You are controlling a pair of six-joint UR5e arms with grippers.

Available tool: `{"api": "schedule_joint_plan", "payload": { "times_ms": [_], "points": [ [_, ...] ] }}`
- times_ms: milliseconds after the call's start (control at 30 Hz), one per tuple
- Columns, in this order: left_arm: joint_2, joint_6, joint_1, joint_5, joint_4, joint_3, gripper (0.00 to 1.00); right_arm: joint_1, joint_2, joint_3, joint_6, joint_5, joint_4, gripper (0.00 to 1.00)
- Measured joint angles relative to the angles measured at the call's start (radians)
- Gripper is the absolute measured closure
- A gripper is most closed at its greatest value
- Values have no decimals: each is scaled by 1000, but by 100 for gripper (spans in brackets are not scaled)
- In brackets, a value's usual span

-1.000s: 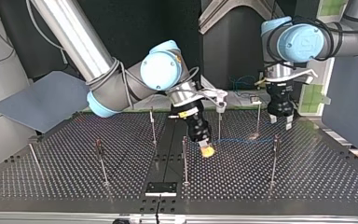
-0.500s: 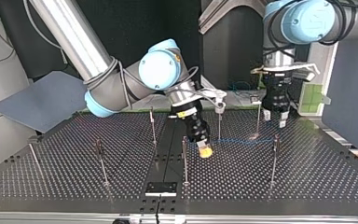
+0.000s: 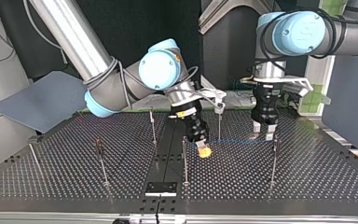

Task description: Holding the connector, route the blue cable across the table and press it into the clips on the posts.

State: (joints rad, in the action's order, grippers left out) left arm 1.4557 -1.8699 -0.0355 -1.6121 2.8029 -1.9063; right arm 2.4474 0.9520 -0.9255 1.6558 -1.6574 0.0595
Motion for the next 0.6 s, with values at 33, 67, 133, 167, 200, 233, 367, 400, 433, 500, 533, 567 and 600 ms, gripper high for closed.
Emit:
{"api": "schedule_joint_plan", "payload": {
  "times_ms": [33,67,133,167,200,233,367,400,433,500,533,567,600],
  "points": [
    [8,1,-1,-4,-1,9,0,0,0,0,0,0,0,100],
    [16,3,-1,-7,-1,17,0,0,0,0,0,0,0,100],
    [33,6,-2,-11,-3,34,0,0,0,0,0,0,0,100],
    [40,7,-3,-11,-3,39,0,0,0,0,0,0,0,100],
    [49,8,-4,-13,-4,46,0,0,0,0,0,0,0,100],
    [56,8,-5,-14,-5,50,0,0,0,0,0,-1,0,100],
    [91,9,-5,-19,-13,68,0,0,-1,0,0,-1,0,100],
    [101,9,-5,-19,-17,74,0,0,-1,0,0,-1,0,100],
    [108,9,-6,-20,-21,78,0,0,-1,0,0,-1,0,100],
    [125,9,-6,-20,-31,88,0,0,-1,0,0,-1,0,100],
    [132,8,-6,-20,-35,92,0,0,-1,0,0,-1,1,100],
    [139,8,-6,-20,-41,94,0,0,-1,0,0,-1,0,100],
    [148,6,-6,-19,-48,97,0,0,-1,0,0,-1,1,100]
  ]
}}
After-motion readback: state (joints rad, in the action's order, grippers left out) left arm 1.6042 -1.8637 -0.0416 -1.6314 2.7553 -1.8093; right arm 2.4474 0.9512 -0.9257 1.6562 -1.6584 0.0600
